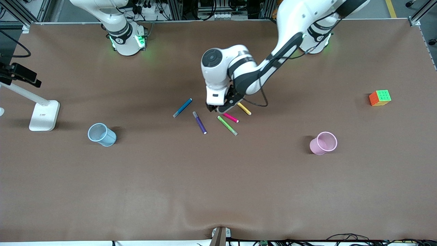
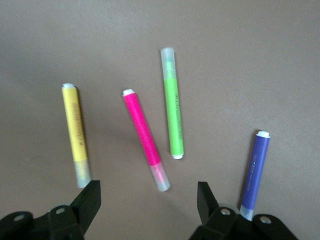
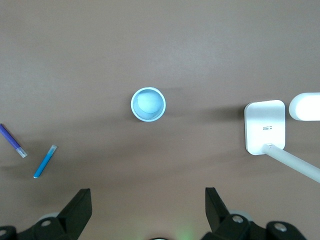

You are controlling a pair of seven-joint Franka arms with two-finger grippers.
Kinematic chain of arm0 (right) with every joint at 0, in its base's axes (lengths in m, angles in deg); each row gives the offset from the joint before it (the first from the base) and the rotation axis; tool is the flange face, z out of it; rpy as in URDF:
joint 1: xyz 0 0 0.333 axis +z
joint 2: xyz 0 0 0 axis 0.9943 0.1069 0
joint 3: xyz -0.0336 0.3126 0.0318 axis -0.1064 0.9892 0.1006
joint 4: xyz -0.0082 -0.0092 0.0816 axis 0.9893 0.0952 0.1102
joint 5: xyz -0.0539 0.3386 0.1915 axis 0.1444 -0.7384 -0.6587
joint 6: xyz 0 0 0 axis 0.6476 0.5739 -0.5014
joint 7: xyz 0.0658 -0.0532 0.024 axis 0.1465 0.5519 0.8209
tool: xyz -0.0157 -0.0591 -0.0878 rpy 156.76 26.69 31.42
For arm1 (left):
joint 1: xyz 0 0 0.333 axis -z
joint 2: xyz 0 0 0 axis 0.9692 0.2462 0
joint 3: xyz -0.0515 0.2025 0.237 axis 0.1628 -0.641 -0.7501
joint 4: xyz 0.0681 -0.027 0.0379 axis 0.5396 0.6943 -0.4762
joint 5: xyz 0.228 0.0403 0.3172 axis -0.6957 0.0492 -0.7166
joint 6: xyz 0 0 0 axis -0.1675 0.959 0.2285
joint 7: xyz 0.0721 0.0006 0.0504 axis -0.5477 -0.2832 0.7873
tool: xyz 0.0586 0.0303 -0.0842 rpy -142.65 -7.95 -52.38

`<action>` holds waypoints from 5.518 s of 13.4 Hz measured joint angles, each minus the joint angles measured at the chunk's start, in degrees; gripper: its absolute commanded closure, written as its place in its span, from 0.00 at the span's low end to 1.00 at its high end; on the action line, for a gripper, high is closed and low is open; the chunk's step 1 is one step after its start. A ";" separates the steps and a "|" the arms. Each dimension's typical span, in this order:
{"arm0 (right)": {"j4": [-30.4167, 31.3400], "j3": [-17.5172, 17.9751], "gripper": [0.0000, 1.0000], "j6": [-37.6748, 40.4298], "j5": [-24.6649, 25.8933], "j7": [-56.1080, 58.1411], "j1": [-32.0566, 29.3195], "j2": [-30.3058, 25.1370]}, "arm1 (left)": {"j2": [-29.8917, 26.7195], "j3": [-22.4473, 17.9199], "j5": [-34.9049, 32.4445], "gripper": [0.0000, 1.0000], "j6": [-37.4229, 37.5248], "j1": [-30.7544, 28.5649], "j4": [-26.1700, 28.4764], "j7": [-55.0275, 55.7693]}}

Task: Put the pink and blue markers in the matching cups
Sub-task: 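Reach the left gripper down to the pink marker among the markers, then grasp the pink marker with the left gripper while the right gripper reaches out, then carry the pink marker to the pink cup while the right gripper grasps the blue marker, then lower the pink marker into the pink cup and open the left gripper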

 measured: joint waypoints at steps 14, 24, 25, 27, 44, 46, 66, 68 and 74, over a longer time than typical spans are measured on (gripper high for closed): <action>-2.57 0.30 0.00 1.36 -1.34 -5.27 0.21 13.03 | 6.42 -6.92 -0.13 0.47 -3.37 8.66 -2.52 6.92; -1.48 0.75 0.00 3.92 -4.11 -30.86 7.86 13.03 | 6.87 -7.95 -2.25 0.55 -3.37 9.22 -2.68 6.94; -1.05 0.77 0.00 3.92 -5.00 -33.21 8.59 13.03 | 7.09 -7.97 -2.28 0.56 -3.37 9.22 -2.69 6.94; -0.17 0.79 0.00 3.83 -6.89 -36.04 9.18 13.05 | 7.17 -7.97 -2.29 0.68 -3.37 9.22 -2.82 6.94; 16.31 0.86 0.00 -9.80 -8.01 -51.32 16.30 8.68 | -4.69 -7.91 -1.85 1.00 4.37 6.29 -6.27 6.43; 17.25 0.87 0.00 -11.66 -8.03 -53.40 17.75 8.43 | -7.61 -7.90 1.81 1.00 5.24 3.10 -6.36 1.25; 31.41 0.98 0.35 -55.15 -8.10 -74.98 38.45 24.71 | -20.93 -8.29 38.79 1.00 23.84 -40.43 -5.15 -73.85; 31.43 0.63 0.35 -55.13 -8.10 -74.98 38.43 25.11 | -19.15 -8.34 42.08 1.00 24.55 -43.07 -4.85 -76.36; 32.12 0.62 0.57 -56.45 -8.10 -74.98 38.47 26.47 | -13.54 -8.37 49.09 1.00 31.22 -48.66 -4.53 -77.65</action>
